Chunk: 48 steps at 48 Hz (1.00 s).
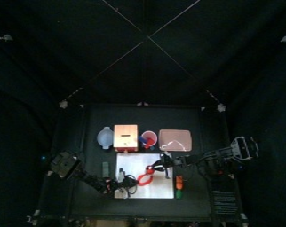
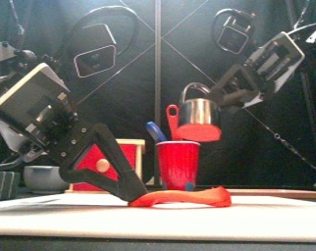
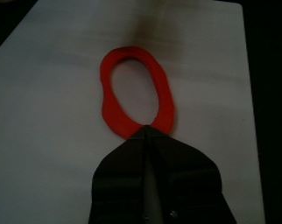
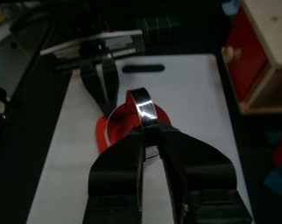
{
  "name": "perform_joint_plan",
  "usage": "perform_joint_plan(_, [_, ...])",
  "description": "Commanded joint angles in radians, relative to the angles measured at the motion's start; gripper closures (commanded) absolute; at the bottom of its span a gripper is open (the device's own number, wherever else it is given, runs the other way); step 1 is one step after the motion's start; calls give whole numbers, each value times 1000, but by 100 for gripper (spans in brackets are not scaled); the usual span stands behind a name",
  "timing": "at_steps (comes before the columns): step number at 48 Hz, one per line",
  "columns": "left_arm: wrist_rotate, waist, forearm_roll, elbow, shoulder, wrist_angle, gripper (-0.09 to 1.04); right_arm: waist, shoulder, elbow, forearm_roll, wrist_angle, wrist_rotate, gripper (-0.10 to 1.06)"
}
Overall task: Get the cutter from the drawer then cut the dough then place the extra dough in the bowl
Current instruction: Place the extra dough in the bowl
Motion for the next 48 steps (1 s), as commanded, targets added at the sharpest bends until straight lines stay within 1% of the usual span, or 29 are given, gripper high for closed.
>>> perform_joint_plan(1, [8, 5, 5, -14, -31, 2, 48, -5, -28, 26, 8, 15, 3, 45])
perform_joint_plan(9, [8, 5, 41, -23, -58, 2, 43, -11, -18, 61, 28, 31, 2, 43])
perform_joint_plan(20, [5, 3, 60, -29, -80, 0, 27, -12, -6, 72, 18, 74, -9, 42])
perform_joint_plan(26, [5, 3, 60, -31, -86, 2, 22, -12, 6, 72, 11, 89, -9, 42])
perform_joint_plan(31, [5, 8, 60, -31, -95, 0, 21, -11, 8, 71, 8, 91, -9, 36])
perform_joint_plan(42, [8, 17, 61, -31, -118, 0, 21, -11, 5, 71, 2, 92, -12, 14])
perform_joint_plan(48, [5, 18, 61, -31, -123, 0, 20, -8, 5, 67, -11, 92, -11, 6])
